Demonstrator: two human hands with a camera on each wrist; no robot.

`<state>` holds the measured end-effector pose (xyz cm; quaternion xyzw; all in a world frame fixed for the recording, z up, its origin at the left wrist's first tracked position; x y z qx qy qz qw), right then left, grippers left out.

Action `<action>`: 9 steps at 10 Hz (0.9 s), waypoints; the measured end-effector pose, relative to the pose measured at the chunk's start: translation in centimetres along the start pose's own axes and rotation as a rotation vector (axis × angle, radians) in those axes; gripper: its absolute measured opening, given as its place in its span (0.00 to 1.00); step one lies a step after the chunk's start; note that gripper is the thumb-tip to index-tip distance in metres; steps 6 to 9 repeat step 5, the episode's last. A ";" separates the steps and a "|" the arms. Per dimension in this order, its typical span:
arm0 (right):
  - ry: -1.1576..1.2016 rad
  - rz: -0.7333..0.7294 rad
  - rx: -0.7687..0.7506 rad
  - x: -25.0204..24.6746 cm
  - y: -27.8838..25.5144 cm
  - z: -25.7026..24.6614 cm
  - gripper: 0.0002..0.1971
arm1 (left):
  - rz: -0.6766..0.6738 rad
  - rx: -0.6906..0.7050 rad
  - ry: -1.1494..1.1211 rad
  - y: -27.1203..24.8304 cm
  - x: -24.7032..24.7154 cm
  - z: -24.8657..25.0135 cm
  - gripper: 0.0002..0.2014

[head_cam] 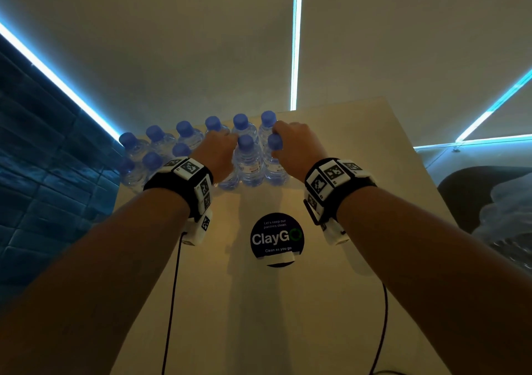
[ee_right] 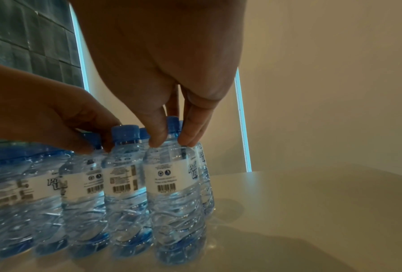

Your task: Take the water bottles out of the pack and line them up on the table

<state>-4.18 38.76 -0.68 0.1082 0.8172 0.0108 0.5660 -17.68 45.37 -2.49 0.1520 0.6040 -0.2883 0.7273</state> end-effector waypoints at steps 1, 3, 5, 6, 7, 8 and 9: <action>-0.003 -0.006 -0.001 0.0 0.1 0.1 0.09 | -0.028 -0.024 0.011 0.1 -0.2 0.3 0.18; 0.058 -0.023 0.002 -0.4 -0.5 0.5 0.13 | 0.043 -0.020 -0.068 -0.3 -1.3 0.5 0.19; 0.044 -0.100 0.030 -1.5 -2.6 1.7 0.28 | 0.264 0.067 -0.133 -1.9 -4.5 1.9 0.24; 0.044 -0.100 0.030 -1.5 -2.6 1.7 0.28 | 0.264 0.067 -0.133 -1.9 -4.5 1.9 0.24; 0.044 -0.100 0.030 -1.5 -2.6 1.7 0.28 | 0.264 0.067 -0.133 -1.9 -4.5 1.9 0.24; 0.044 -0.100 0.030 -1.5 -2.6 1.7 0.28 | 0.264 0.067 -0.133 -1.9 -4.5 1.9 0.24; 0.044 -0.100 0.030 -1.5 -2.6 1.7 0.28 | 0.264 0.067 -0.133 -1.9 -4.5 1.9 0.24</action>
Point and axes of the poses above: each hand's wrist, its own y-axis towards the middle knuckle, its own x-axis out of the palm, z = x × y, the point moved 9 cm from there along y, towards the middle knuckle, and after that the axes turned 6 degrees about -y, right-handed, at the moved point
